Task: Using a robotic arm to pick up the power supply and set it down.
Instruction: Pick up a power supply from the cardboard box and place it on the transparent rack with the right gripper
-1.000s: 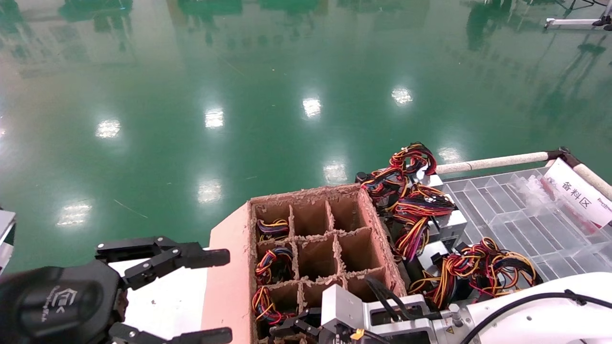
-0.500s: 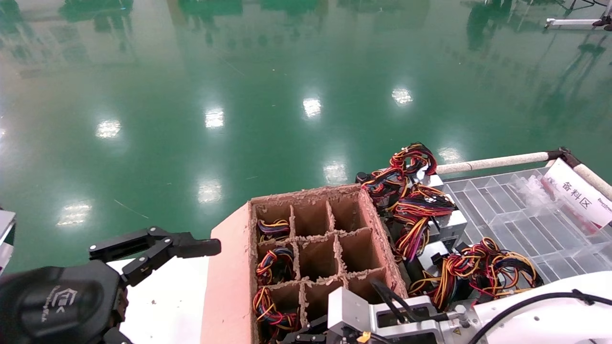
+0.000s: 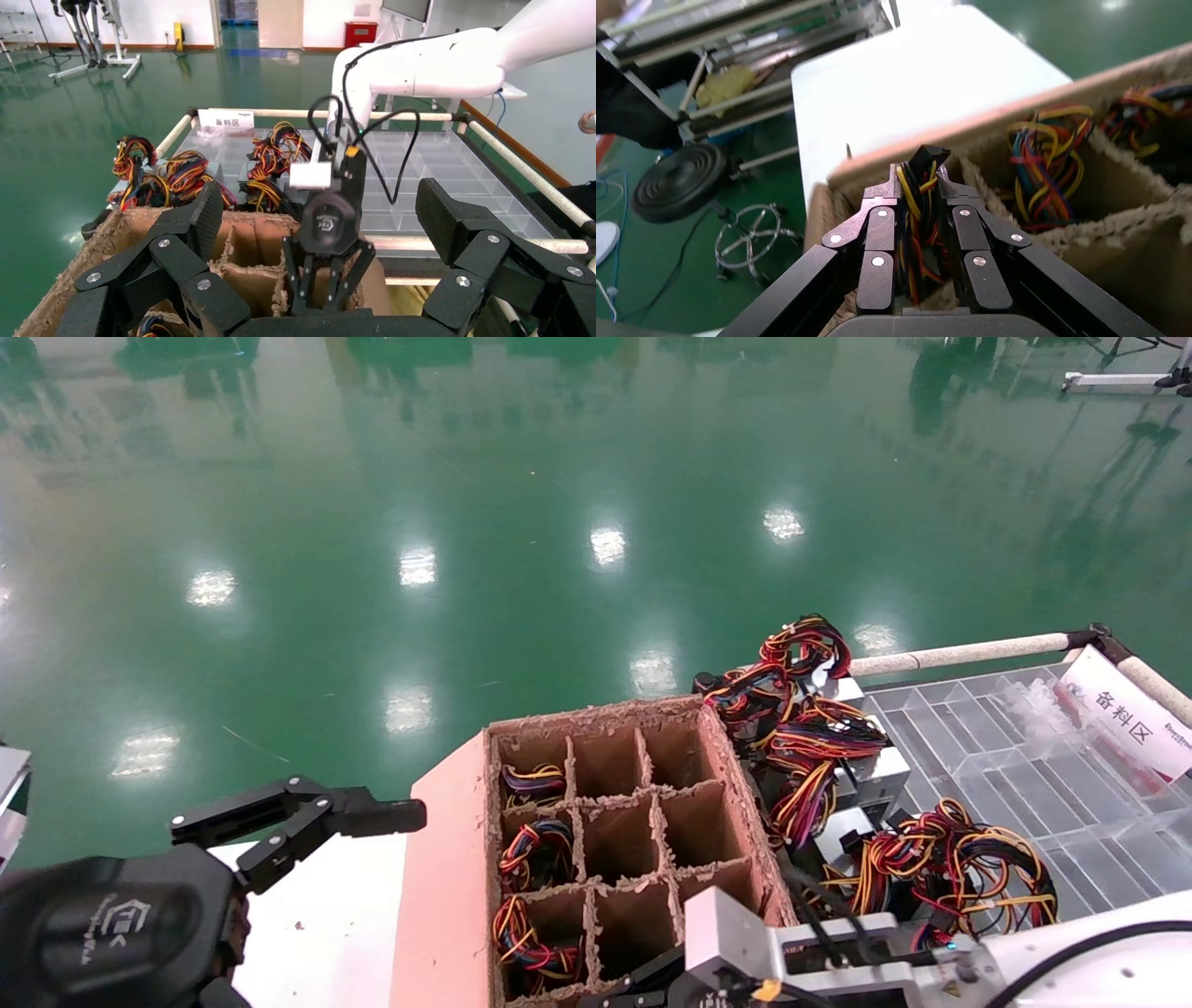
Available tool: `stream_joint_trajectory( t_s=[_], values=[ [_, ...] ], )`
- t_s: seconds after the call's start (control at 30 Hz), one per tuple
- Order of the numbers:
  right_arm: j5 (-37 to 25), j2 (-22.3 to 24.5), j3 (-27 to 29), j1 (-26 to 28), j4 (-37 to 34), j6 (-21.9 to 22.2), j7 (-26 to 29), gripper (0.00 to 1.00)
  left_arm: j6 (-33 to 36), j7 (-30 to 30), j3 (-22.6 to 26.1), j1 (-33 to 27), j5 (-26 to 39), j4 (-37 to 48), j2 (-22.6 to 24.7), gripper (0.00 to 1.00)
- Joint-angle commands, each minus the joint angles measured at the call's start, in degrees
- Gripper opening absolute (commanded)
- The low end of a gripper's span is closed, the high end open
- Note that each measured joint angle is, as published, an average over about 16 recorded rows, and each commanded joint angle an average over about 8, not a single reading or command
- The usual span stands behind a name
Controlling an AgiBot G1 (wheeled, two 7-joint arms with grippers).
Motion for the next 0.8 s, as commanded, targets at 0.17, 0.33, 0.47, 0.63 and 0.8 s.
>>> stream_joint_trajectory(
  t_s=[0.17, 0.33, 0.47, 0.63, 0.8],
  values=[
    [4.10, 2.66, 2.39, -0.12, 3.44, -0.89, 1.97, 0.00, 0.00, 0.00, 0.00, 0.00, 0.00, 0.00, 0.00, 1.00],
    [8.71, 5.32, 5.44, 0.75, 6.48, -0.91, 3.90, 0.00, 0.00, 0.00, 0.01, 0.00, 0.00, 0.00, 0.00, 1.00],
    [12.22, 7.12, 8.04, 2.02, 8.37, -0.44, 4.98, 0.00, 0.00, 0.00, 0.01, 0.00, -0.01, 0.00, 0.00, 1.00],
    [15.37, 8.28, 10.49, 5.32, 8.37, -0.47, 5.85, 0.00, 0.00, 0.01, 0.01, 0.00, -0.01, 0.00, 0.00, 1.00],
    [16.06, 8.21, 11.45, 11.07, 4.95, -1.57, 5.79, 0.00, -0.01, 0.01, 0.02, 0.00, -0.01, 0.00, -0.01, 1.00]
  ],
)
